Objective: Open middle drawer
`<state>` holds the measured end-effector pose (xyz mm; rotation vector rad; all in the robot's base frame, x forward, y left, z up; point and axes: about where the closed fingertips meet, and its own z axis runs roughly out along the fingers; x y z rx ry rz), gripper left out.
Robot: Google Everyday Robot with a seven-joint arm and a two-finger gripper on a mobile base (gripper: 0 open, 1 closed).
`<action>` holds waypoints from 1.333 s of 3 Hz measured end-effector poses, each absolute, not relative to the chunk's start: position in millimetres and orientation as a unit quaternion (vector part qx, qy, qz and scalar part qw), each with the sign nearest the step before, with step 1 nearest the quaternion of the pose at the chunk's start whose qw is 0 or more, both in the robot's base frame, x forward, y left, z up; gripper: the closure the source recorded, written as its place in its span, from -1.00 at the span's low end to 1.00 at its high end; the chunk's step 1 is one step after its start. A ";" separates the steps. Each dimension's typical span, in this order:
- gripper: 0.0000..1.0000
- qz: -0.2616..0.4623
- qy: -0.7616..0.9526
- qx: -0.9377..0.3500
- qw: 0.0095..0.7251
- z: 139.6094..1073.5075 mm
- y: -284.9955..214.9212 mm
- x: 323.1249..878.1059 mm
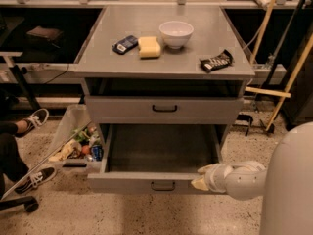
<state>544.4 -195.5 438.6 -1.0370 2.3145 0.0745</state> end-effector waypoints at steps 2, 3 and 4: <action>1.00 0.027 0.876 -0.383 0.292 437.9 -197.6 533.8; 1.00 0.027 0.876 -0.383 0.292 440.7 -194.2 532.6; 1.00 0.027 0.876 -0.383 0.292 441.0 -192.5 531.7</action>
Offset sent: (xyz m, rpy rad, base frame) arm -0.4016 -0.0325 -0.2133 0.2435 0.0528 -0.1987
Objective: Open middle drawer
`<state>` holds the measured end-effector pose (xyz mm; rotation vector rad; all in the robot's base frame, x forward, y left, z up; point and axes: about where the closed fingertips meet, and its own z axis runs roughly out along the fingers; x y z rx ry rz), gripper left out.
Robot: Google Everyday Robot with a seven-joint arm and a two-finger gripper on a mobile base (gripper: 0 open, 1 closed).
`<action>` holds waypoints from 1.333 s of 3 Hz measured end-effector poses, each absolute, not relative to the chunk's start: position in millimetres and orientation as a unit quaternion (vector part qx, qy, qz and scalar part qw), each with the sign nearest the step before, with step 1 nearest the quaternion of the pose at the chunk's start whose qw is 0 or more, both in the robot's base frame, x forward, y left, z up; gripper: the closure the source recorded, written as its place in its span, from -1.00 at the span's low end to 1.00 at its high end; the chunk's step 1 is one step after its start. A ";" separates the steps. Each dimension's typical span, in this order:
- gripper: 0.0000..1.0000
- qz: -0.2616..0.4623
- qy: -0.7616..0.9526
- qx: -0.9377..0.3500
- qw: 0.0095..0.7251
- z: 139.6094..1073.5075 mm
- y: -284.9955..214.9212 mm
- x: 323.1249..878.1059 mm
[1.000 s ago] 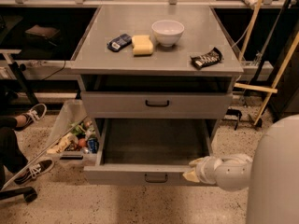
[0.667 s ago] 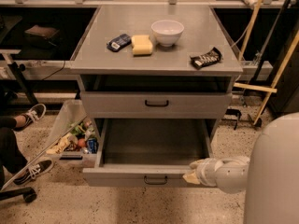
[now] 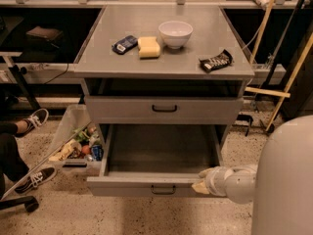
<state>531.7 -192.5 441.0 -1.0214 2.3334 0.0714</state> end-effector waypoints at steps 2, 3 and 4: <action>1.00 0.025 0.881 -0.375 0.286 439.7 -196.8 520.4; 1.00 0.025 0.881 -0.375 0.286 440.3 -194.8 519.7; 1.00 0.024 0.886 -0.369 0.281 436.7 -199.7 510.7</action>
Offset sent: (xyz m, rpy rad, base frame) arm -0.3898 -0.0318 -0.2143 0.2231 0.0351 -0.1922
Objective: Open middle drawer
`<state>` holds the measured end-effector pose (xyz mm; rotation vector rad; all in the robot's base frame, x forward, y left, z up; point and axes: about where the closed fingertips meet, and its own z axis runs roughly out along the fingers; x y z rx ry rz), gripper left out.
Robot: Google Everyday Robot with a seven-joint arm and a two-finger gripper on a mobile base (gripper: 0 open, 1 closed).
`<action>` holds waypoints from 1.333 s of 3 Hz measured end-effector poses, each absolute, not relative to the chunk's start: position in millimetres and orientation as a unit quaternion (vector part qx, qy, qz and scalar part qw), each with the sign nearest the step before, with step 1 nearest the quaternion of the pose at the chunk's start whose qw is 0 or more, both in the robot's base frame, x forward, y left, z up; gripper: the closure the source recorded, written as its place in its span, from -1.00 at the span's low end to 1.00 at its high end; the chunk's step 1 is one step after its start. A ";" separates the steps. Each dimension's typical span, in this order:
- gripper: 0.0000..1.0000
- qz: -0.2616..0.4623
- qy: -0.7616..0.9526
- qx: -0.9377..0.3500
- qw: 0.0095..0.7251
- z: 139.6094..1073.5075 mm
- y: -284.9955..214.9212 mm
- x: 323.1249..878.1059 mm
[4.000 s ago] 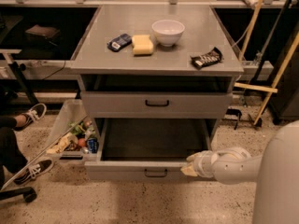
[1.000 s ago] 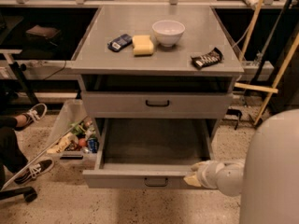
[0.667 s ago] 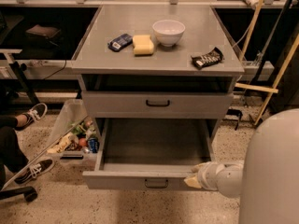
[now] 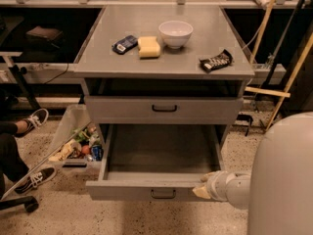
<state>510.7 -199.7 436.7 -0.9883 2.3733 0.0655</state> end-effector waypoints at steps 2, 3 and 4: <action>1.00 0.024 0.886 -0.369 0.281 439.1 -195.8 510.5; 1.00 0.025 0.886 -0.369 0.281 439.2 -195.1 510.3; 1.00 0.027 0.887 -0.365 0.282 435.9 -196.5 501.9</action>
Offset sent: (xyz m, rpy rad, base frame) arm -0.3706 -0.0257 -0.2055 0.2143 -0.0095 -0.1755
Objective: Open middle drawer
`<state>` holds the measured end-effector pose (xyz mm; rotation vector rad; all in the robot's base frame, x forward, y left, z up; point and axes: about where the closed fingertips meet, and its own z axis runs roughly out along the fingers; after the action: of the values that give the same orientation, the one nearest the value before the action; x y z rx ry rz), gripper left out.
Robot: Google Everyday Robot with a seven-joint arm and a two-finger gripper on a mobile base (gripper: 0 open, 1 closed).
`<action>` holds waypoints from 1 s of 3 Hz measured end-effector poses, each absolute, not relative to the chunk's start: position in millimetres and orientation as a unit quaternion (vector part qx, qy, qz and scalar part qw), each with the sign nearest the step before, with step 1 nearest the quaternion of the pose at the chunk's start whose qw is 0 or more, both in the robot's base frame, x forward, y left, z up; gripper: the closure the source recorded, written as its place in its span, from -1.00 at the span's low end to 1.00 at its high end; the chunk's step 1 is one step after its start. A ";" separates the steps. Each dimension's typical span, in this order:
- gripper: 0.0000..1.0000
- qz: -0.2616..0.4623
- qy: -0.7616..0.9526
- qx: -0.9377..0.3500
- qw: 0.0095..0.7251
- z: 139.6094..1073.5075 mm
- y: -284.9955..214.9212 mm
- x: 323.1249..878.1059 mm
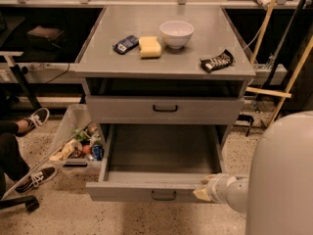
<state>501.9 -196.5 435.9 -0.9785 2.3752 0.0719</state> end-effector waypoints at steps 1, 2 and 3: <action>1.00 0.027 0.887 -0.365 0.282 437.6 -195.0 502.6; 0.63 0.027 0.887 -0.365 0.282 437.6 -195.0 502.6; 0.16 0.027 0.887 -0.365 0.282 437.6 -195.0 502.6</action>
Offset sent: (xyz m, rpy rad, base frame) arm 0.0007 0.0013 0.0014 0.0000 0.0000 0.0000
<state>502.6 -195.0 437.6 -0.9786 2.3751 0.0720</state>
